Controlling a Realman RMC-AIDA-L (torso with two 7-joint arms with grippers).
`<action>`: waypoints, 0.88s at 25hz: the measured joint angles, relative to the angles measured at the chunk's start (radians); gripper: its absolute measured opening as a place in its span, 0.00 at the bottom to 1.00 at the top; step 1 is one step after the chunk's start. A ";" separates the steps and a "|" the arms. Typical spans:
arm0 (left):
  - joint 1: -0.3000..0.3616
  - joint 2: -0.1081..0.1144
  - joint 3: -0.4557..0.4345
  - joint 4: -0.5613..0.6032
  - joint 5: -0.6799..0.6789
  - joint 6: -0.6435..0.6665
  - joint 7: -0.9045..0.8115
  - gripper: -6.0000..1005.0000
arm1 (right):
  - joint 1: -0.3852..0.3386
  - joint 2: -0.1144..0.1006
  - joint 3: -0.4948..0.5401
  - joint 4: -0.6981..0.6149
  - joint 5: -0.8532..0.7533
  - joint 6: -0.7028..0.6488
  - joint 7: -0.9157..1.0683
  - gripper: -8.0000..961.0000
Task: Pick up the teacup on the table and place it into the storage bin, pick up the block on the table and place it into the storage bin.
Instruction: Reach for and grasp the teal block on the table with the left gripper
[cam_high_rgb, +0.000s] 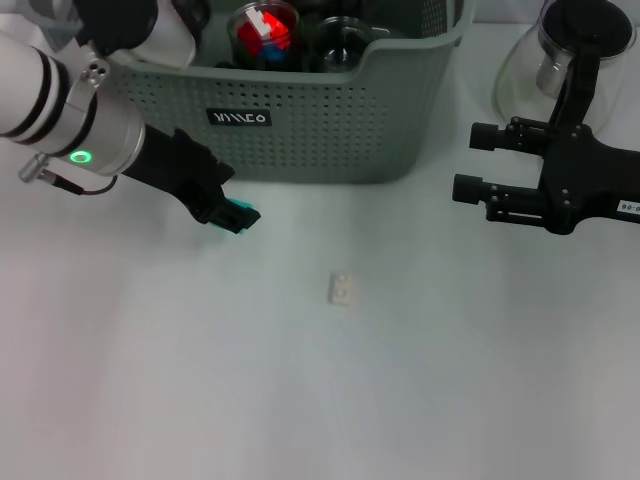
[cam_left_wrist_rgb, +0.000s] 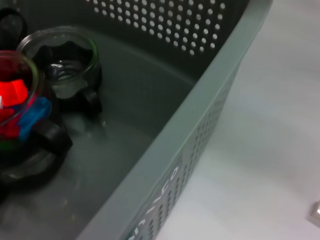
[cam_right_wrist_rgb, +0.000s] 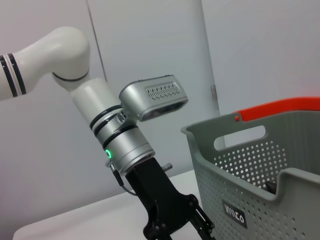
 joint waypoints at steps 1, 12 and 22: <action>-0.001 0.001 0.005 -0.010 0.000 -0.011 0.000 0.70 | 0.000 0.000 0.000 -0.001 0.000 0.000 0.000 0.79; -0.003 0.001 0.050 -0.057 0.039 -0.075 0.014 0.70 | 0.000 0.001 0.015 -0.005 0.000 -0.007 0.005 0.79; -0.020 -0.001 0.072 -0.106 0.047 -0.123 -0.003 0.70 | 0.000 0.002 0.015 0.000 0.000 -0.001 0.007 0.79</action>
